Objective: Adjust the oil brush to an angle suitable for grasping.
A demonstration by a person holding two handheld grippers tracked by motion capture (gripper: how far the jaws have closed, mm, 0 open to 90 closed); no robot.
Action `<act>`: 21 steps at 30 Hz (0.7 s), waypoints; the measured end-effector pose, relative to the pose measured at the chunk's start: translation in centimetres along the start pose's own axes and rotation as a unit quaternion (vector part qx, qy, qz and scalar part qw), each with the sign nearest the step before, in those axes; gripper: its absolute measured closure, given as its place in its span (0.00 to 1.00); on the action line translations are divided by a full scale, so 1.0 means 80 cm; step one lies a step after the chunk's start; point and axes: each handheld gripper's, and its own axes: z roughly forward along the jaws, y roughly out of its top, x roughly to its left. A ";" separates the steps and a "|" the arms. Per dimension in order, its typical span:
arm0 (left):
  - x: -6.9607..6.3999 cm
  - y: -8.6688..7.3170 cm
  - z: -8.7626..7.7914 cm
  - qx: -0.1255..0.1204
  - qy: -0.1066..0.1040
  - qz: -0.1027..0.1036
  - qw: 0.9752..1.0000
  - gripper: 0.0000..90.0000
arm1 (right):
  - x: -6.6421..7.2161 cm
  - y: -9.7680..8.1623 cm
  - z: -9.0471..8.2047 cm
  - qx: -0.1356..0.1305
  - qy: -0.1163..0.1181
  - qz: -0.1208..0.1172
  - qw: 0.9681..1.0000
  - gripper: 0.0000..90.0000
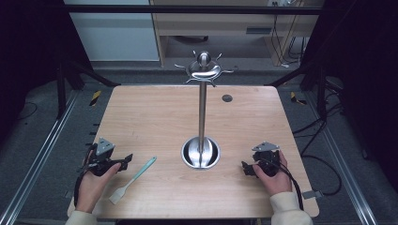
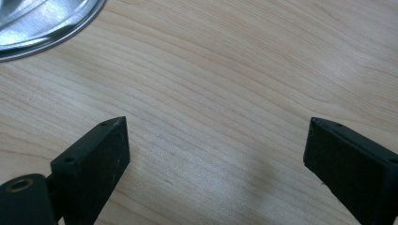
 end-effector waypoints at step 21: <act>-0.052 0.009 0.019 0.052 -0.067 0.038 0.996 0.96 | 0.000 -0.001 0.001 0.004 0.001 -0.001 1.000 0.09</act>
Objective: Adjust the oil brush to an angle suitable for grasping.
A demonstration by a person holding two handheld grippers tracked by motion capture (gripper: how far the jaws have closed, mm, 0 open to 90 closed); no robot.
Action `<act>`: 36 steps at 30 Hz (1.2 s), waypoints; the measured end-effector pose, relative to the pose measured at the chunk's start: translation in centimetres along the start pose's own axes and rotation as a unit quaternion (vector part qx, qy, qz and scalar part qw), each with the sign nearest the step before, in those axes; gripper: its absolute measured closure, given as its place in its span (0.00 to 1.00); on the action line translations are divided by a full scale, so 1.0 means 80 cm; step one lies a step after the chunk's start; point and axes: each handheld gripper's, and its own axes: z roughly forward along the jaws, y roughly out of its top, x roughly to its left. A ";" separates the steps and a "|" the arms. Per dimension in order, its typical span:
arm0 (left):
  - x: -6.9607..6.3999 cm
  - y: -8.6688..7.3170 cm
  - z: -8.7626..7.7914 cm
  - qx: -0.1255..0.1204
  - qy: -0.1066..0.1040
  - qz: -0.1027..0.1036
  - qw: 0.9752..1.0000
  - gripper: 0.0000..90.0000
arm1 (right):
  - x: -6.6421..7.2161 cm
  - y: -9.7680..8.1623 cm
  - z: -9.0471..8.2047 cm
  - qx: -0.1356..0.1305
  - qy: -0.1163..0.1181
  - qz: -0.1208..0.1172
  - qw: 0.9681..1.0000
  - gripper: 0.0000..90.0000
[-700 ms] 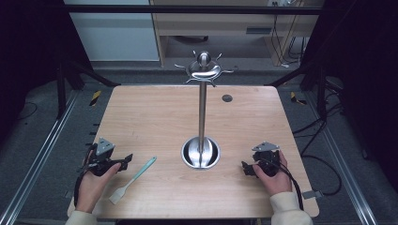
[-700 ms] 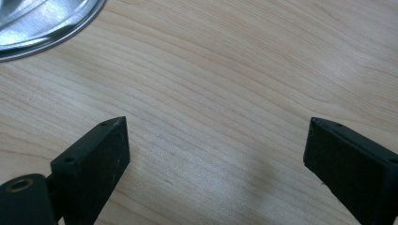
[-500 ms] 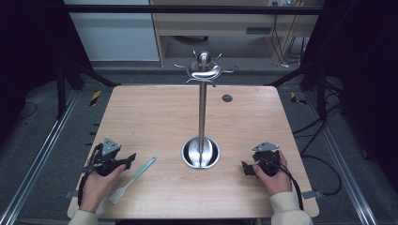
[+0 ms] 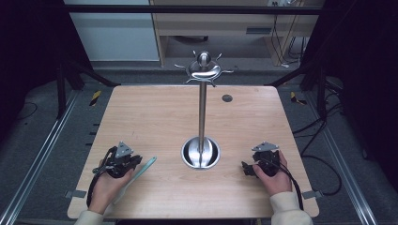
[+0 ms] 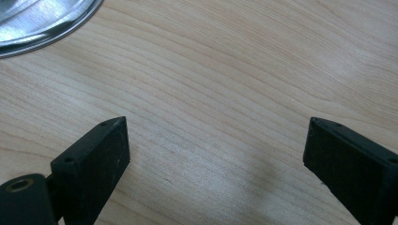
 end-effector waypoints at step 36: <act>-0.030 0.000 0.017 0.038 -0.060 0.039 0.997 1.00 | 0.000 0.000 0.000 -0.001 0.001 0.002 1.000 0.09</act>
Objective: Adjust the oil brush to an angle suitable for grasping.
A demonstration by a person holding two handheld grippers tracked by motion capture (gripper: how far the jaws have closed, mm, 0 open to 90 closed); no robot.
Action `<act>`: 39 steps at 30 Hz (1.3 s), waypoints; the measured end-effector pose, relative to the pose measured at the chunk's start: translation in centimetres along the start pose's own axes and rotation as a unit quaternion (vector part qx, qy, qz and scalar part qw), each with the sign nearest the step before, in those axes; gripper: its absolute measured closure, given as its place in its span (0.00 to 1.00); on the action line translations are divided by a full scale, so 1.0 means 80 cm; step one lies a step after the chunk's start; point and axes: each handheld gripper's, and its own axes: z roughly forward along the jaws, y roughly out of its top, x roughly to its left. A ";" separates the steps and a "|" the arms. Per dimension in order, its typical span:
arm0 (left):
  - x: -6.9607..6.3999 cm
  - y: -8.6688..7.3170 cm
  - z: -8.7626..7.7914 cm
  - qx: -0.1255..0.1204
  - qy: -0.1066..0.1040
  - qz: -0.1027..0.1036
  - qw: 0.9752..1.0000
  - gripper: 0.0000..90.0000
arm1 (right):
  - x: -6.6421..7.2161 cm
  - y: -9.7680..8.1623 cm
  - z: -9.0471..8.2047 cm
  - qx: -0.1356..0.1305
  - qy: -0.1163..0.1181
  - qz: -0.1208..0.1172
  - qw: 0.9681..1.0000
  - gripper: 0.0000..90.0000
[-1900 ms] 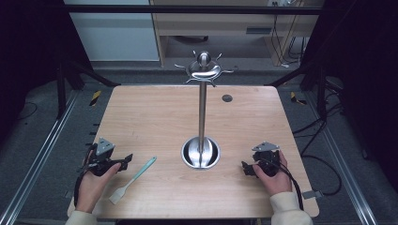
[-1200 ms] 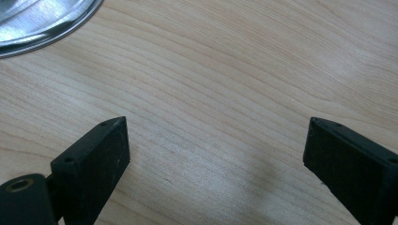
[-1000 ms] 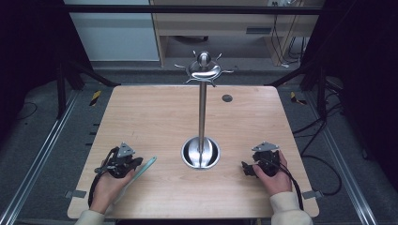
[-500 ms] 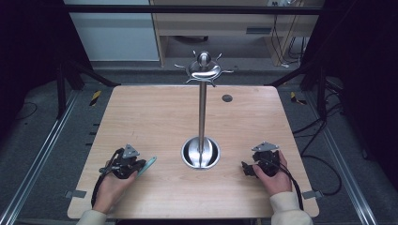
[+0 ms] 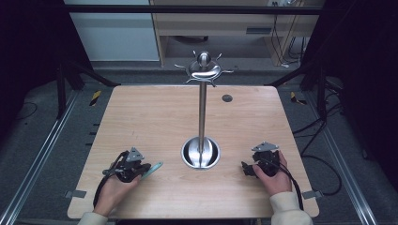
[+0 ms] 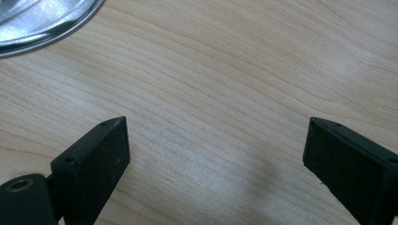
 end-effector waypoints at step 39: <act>-0.007 0.020 -0.030 0.228 -0.012 0.062 0.972 0.73 | -0.001 0.004 -0.005 -0.012 0.008 0.002 1.000 0.09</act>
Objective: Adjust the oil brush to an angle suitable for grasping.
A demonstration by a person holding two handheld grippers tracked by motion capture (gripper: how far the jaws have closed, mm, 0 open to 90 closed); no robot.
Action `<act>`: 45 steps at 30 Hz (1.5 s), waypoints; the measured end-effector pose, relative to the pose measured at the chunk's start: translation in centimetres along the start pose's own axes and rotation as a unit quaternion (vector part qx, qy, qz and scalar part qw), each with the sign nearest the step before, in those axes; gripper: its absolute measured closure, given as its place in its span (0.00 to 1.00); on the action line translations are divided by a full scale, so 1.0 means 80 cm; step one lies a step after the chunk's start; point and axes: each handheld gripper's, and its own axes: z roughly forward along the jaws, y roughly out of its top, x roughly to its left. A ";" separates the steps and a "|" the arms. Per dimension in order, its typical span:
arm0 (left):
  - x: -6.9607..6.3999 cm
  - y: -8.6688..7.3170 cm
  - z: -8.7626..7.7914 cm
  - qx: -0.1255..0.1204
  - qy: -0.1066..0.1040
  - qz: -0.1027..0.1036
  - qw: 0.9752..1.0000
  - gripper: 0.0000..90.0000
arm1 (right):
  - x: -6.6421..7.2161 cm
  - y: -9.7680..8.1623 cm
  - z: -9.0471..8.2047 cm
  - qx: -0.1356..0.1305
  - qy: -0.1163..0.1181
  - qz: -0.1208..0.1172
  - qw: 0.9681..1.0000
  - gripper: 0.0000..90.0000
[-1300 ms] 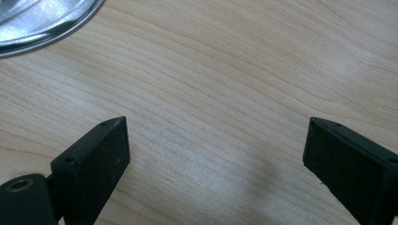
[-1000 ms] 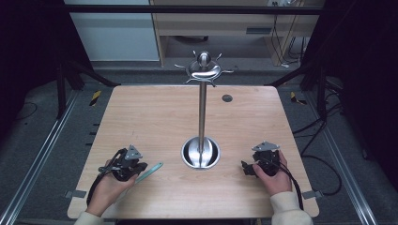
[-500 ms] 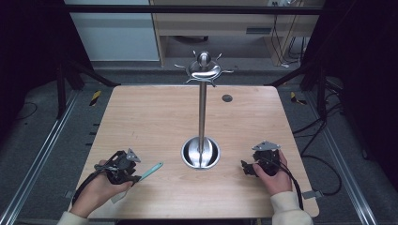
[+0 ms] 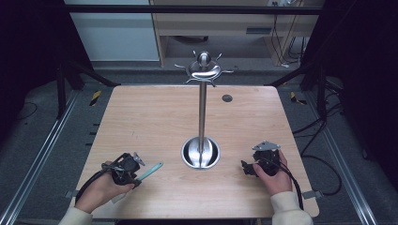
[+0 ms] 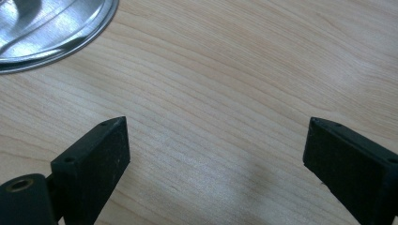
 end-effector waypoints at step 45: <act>0.000 -0.006 -0.024 -0.047 -0.001 0.005 0.999 0.91 | 0.001 -0.001 0.001 0.003 0.003 -0.004 1.000 0.09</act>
